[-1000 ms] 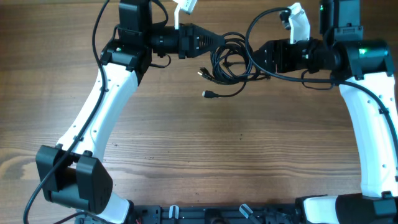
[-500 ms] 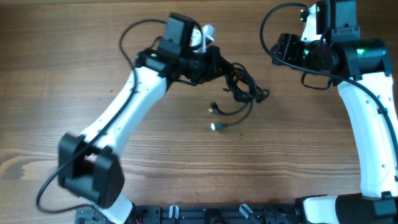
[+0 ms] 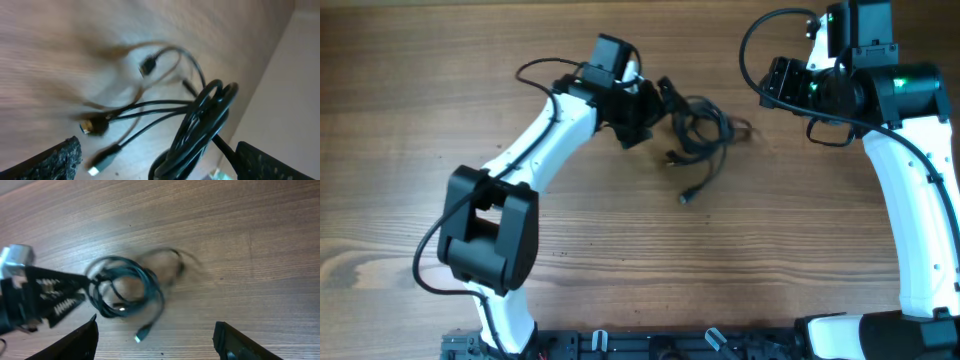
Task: Untangle cables
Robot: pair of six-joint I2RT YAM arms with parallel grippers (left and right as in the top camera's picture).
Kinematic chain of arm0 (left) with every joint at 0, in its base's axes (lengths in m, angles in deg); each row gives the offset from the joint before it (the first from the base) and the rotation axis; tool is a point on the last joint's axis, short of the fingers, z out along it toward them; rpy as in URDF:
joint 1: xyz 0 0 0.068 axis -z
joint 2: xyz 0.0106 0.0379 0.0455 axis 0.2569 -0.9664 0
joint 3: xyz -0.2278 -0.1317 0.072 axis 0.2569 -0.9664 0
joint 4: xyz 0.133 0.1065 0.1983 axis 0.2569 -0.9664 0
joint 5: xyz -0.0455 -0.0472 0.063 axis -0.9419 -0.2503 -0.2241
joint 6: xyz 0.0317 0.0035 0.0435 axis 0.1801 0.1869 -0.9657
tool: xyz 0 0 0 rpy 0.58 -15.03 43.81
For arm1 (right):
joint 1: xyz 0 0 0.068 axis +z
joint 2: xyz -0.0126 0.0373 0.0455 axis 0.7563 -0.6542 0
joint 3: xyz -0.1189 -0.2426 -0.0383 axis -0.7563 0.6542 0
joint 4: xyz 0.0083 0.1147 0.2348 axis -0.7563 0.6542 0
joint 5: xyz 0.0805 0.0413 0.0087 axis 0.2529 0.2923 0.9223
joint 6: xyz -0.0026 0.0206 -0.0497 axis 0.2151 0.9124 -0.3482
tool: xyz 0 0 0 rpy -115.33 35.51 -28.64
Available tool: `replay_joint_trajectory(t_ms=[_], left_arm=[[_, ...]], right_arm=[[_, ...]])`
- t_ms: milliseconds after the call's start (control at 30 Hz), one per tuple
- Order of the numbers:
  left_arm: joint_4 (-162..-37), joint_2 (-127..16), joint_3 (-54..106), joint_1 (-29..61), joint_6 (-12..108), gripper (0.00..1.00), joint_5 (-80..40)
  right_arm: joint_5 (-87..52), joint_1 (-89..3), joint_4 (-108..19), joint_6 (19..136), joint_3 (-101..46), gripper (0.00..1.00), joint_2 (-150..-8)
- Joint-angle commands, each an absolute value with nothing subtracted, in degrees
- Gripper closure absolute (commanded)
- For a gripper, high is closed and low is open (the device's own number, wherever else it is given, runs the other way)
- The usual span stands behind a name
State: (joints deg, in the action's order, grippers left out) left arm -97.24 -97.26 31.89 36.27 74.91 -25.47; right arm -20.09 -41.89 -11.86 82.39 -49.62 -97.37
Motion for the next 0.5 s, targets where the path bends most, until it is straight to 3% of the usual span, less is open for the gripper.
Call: replay_joint_trajectory(t_ms=[0,67,200,333,467], left_arm=[[-98.47,-91.68,32.40,33.39,67.63,0.00,-24.05],[-100.00,-88.64,32.40,33.41,61.84,0.01,-23.59],[-103.71,-85.08,32.40,35.55,52.66,0.14,-23.70],[-109.62,-85.21,32.37,38.98,46.15,0.20,-21.97],[-112.13,-85.21,32.37,39.79,45.21,0.14,-14.04]], right_arm=[[-21.42,-41.70,-11.71,82.52,-49.79,0.24,-98.03],[-21.42,-41.70,-11.77,82.56,-49.79,0.24,-98.03],[-21.42,-41.70,-12.12,82.58,-49.79,0.24,-98.03],[-21.42,-41.70,-12.01,81.90,-49.77,0.24,-98.03],[-21.44,-41.70,-11.95,81.49,-49.77,0.23,-98.03]])
